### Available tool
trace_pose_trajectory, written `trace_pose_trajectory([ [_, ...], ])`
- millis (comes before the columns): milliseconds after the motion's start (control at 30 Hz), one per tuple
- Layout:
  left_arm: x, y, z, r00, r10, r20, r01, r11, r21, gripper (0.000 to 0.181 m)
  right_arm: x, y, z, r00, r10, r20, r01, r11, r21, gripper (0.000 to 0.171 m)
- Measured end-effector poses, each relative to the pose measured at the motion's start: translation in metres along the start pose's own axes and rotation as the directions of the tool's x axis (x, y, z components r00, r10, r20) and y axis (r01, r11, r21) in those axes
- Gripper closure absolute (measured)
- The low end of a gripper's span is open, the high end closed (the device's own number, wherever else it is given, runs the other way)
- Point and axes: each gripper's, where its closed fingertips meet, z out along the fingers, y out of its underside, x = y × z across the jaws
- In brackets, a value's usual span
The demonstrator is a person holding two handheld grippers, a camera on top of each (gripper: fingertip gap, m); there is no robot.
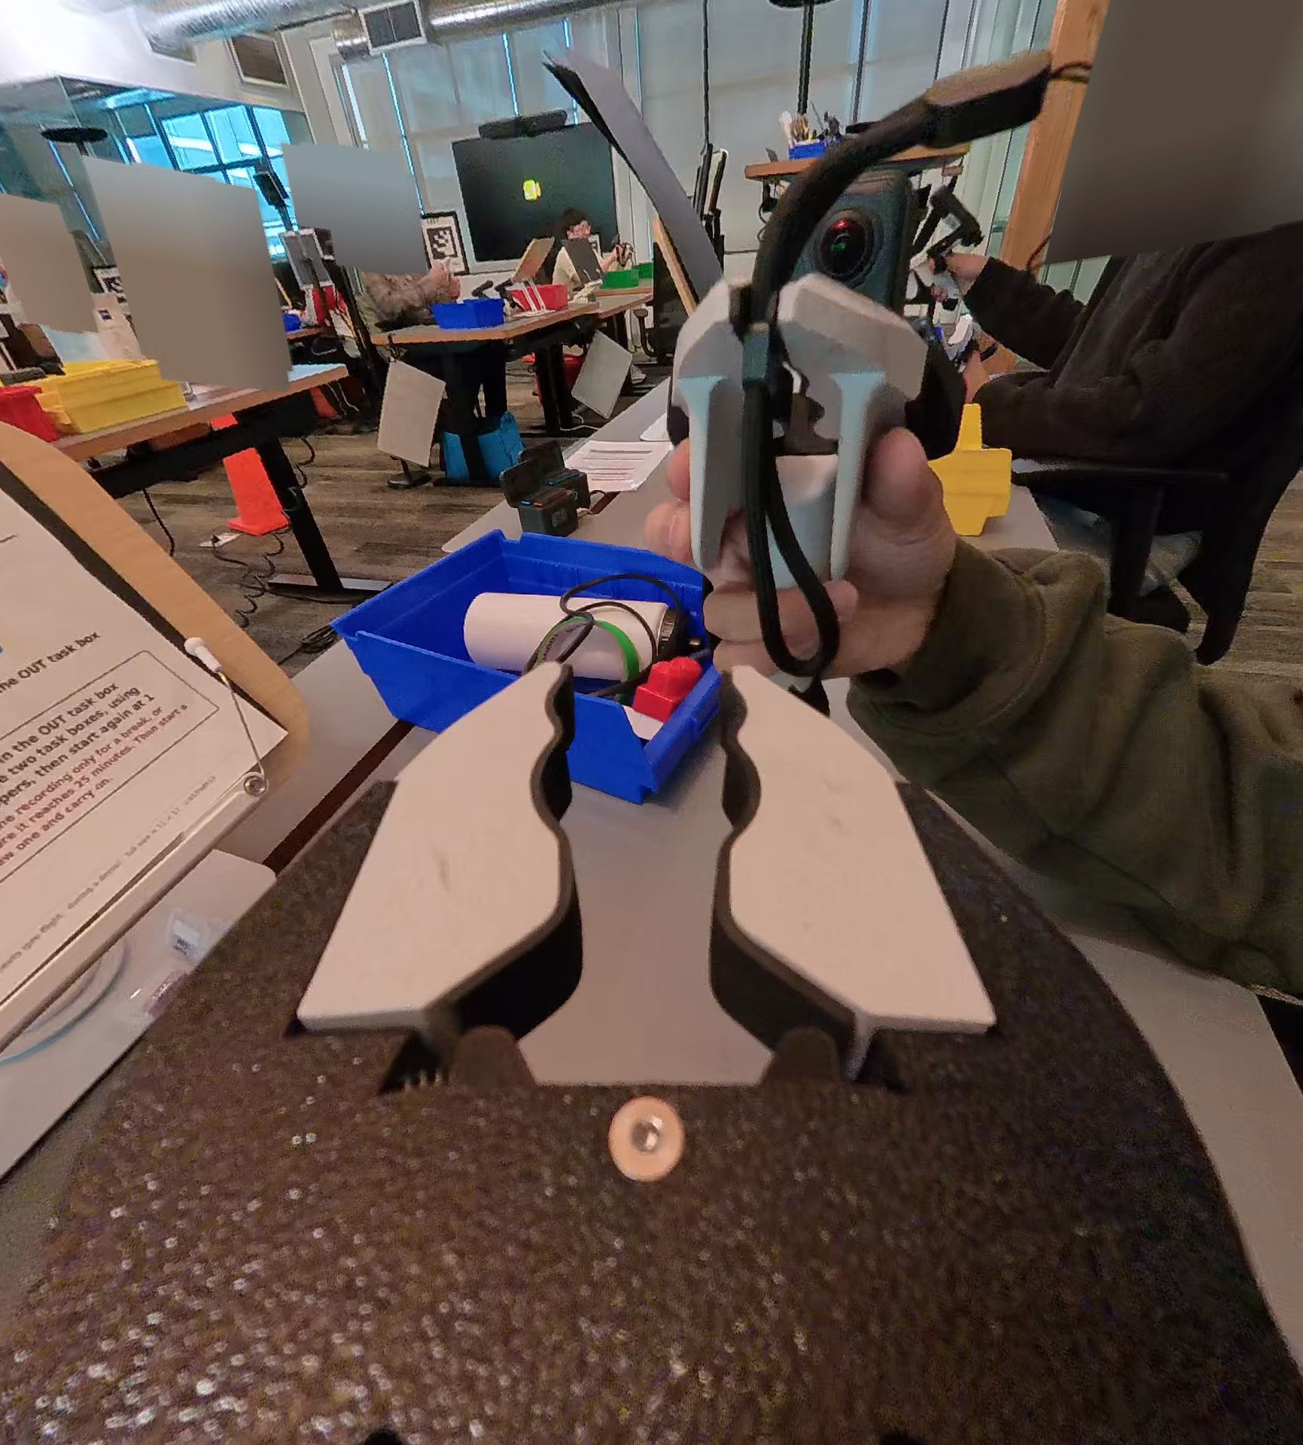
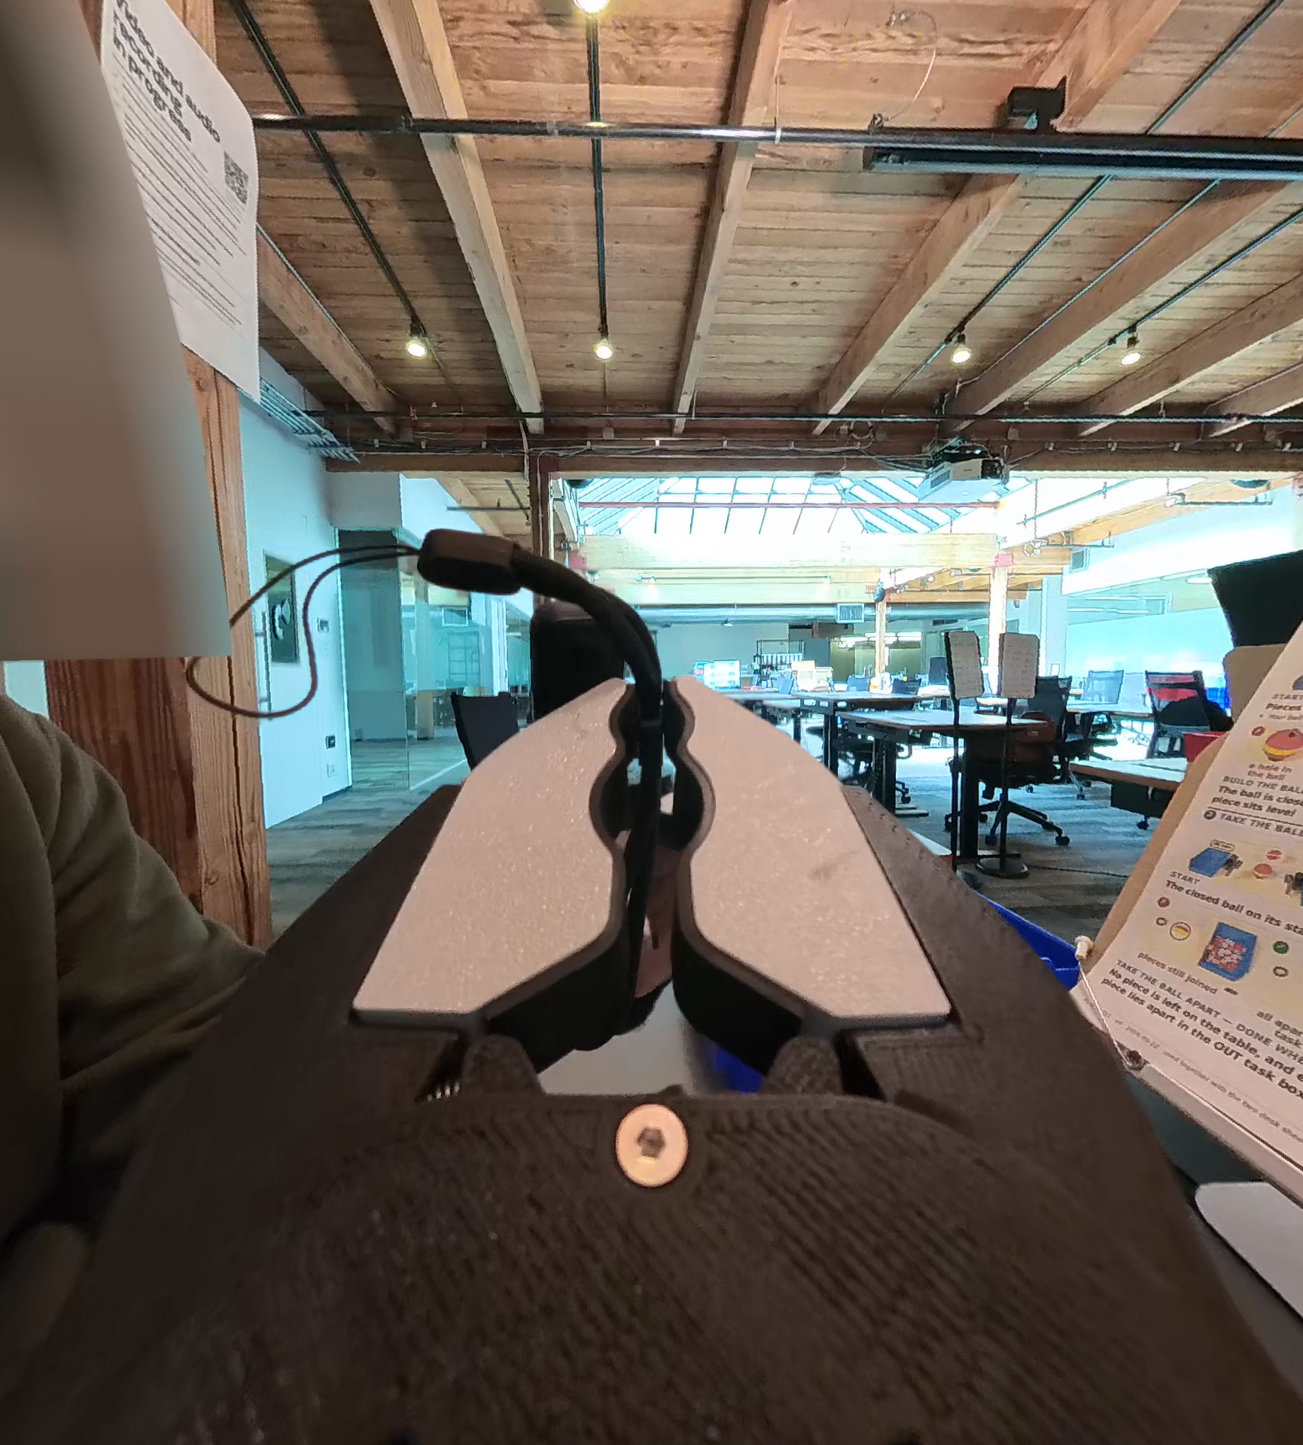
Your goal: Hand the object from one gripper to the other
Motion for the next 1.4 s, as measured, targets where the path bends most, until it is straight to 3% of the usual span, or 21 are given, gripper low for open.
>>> trace_pose_trajectory([
  [133, 0.006, 0.002, 0.006, 0.999, -0.033, -0.03, 0.033, 0.999, -0.007, 0.146, 0.002, -0.009, 0.0, 1.0, 0.021, -0.005, -0.021, 0.996, 0.084, 0.166],
  [333, 0.011, 0.008, 0.01, 0.998, -0.027, -0.048, 0.025, 0.998, -0.049, 0.143, 0.009, -0.004, 0.0, 0.998, 0.03, -0.052, -0.027, 0.998, 0.058, 0.165],
  [667, 0.02, -0.001, 0.01, 0.989, -0.082, -0.12, 0.084, 0.996, 0.009, 0.145, 0.011, 0.001, 0.002, 0.998, 0.04, -0.056, -0.038, 0.999, 0.036, 0.165],
  [833, 0.026, -0.009, 0.009, 0.977, -0.114, -0.181, 0.127, 0.99, 0.062, 0.146, -0.004, 0.006, 0.007, 0.995, 0.085, 0.054, -0.086, 0.996, 0.025, 0.165],
  [1000, 0.044, -0.018, 0.008, 0.934, -0.155, -0.322, 0.198, 0.974, 0.106, 0.168, -0.007, 0.02, 0.013, 0.996, 0.059, 0.06, -0.056, 0.998, -0.04, 0.165],
  [1133, 0.048, -0.019, 0.007, 0.929, -0.132, -0.346, 0.182, 0.976, 0.116, 0.178, -0.009, 0.018, 0.013, 0.996, 0.053, 0.068, -0.05, 0.998, -0.036, 0.166],
  [1300, 0.023, -0.009, 0.007, 0.988, -0.037, -0.151, 0.047, 0.997, 0.06, 0.179, 0.003, 0.022, 0.005, 1.0, 0.018, -0.02, -0.02, 0.995, -0.093, 0.165],
  [1400, -0.015, 0.008, -0.001, 0.982, 0.136, 0.131, -0.123, 0.987, -0.106, 0.179, 0.025, 0.034, -0.012, 0.985, -0.083, -0.149, 0.044, 0.968, -0.245, 0.14],
])
